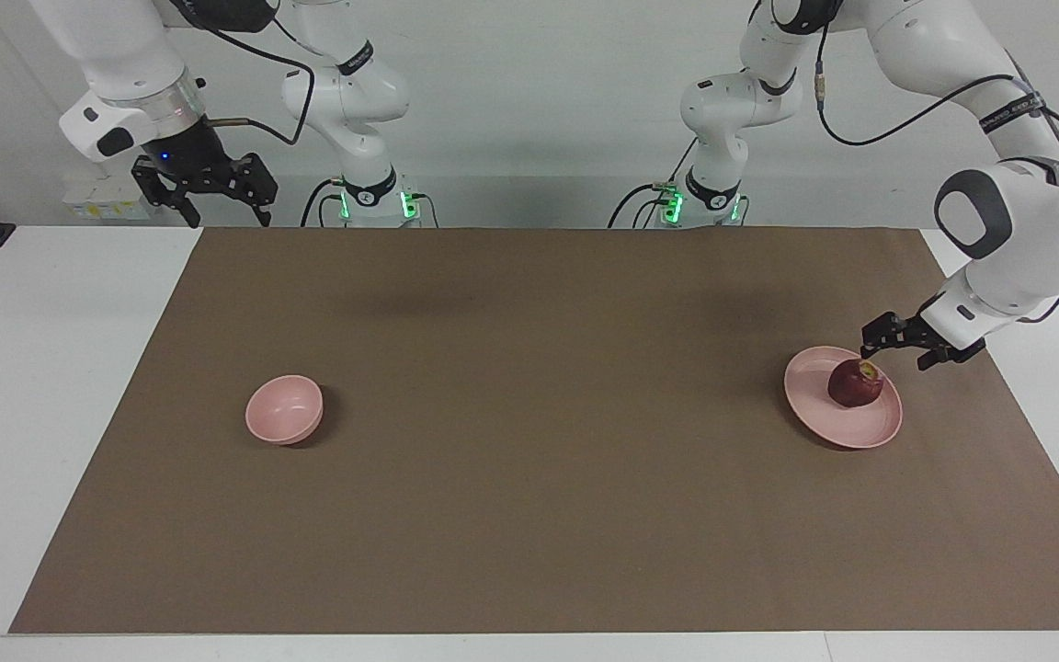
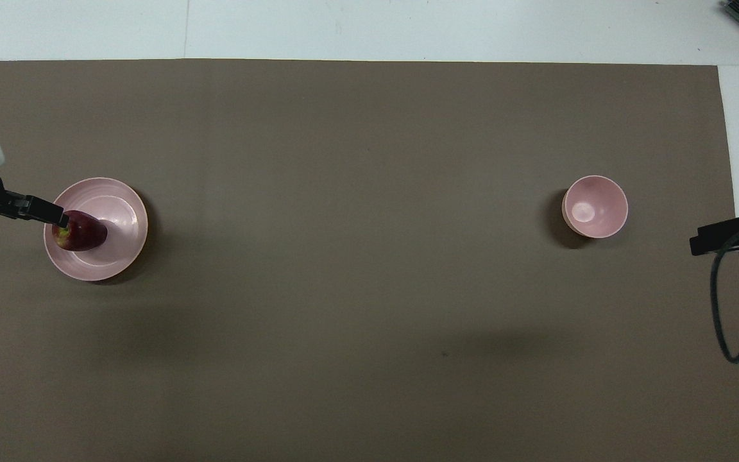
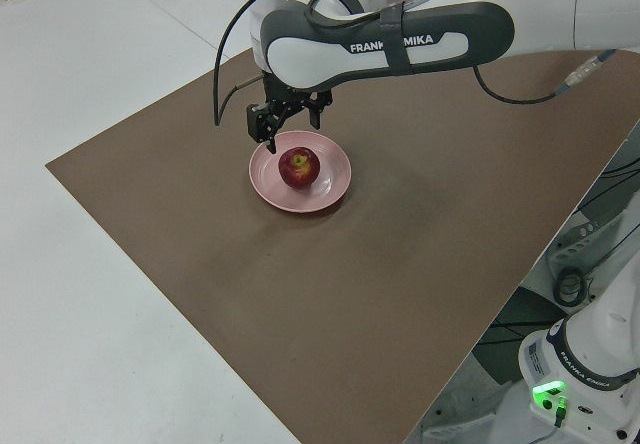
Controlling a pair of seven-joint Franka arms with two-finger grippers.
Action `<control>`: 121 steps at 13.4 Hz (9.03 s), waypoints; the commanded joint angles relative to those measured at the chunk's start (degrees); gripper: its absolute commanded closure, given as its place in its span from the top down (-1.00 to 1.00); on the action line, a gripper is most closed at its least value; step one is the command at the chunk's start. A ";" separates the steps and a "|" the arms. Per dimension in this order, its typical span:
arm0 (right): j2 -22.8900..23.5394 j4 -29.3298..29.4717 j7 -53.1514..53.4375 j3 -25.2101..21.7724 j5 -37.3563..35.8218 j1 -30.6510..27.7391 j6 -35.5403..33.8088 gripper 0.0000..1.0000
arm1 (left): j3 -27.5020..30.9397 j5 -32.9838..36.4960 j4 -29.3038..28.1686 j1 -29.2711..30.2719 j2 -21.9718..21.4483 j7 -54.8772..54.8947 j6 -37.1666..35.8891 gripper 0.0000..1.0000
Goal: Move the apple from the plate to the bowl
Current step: 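Lower the left gripper onto the red apple on the pink plate, then close the left gripper on the apple and lift it off the plate, then carry the apple with the left gripper while the right gripper approaches, then grasp the apple with the right gripper and open the left gripper, then move the apple over the bowl while the left gripper withdraws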
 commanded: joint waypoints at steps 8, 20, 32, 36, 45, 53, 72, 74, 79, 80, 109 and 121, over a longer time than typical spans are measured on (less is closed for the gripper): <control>-2.75 -3.27 0.72 0.16 1.69 -0.68 -0.20 1.00 | -0.50 -1.22 -10.22 0.25 -1.29 -0.10 12.30 1.00; -2.92 -3.35 3.18 0.78 4.50 0.19 -0.28 1.00 | -0.50 -1.22 -12.87 -2.13 -1.20 -6.23 14.78 -1.00; -5.91 -8.35 24.28 0.86 19.97 0.37 0.41 1.00 | -0.50 -7.06 -5.39 -6.97 -0.58 -37.86 6.15 -1.00; -7.41 -13.18 20.44 0.86 26.54 0.28 4.62 1.00 | -0.76 -15.28 -3.99 -8.01 0.12 -37.72 6.15 -1.00; -8.55 -25.39 1.54 0.43 50.68 -1.56 10.60 1.00 | -1.20 -29.07 5.51 -12.41 3.29 -48.32 -7.27 -1.00; -11.27 -32.53 -5.17 0.25 64.43 -2.01 13.43 1.00 | -8.13 -57.44 6.83 -12.15 3.37 -78.04 -12.13 -1.00; -12.86 -35.08 3.98 0.86 70.86 9.69 25.12 1.00 | -26.95 -80.85 3.57 -17.60 1.62 -88.60 -11.16 -1.00; -12.94 -35.08 3.98 0.86 70.86 9.08 23.89 1.00 | -27.22 -81.29 3.57 -19.09 1.53 -88.52 -8.71 -1.00; -13.64 -35.61 4.06 0.60 71.74 8.54 21.25 1.00 | -27.83 -83.14 3.57 -21.20 1.44 -88.25 -3.69 -1.00; -13.73 -35.70 3.98 0.51 71.74 8.46 20.90 1.00 | -27.84 -83.14 3.57 -21.20 1.44 -88.25 -3.17 -1.00; 2.85 -24.83 -2.52 0.34 18.16 0.37 22.74 -1.00 | -26.78 -35.46 3.92 -3.56 1.09 -68.43 -21.15 1.00; 20.19 -13.90 -4.46 0.86 -7.18 0.55 37.68 -1.00 | -25.11 -6.78 8.76 7.71 -1.89 -44.66 -25.84 1.00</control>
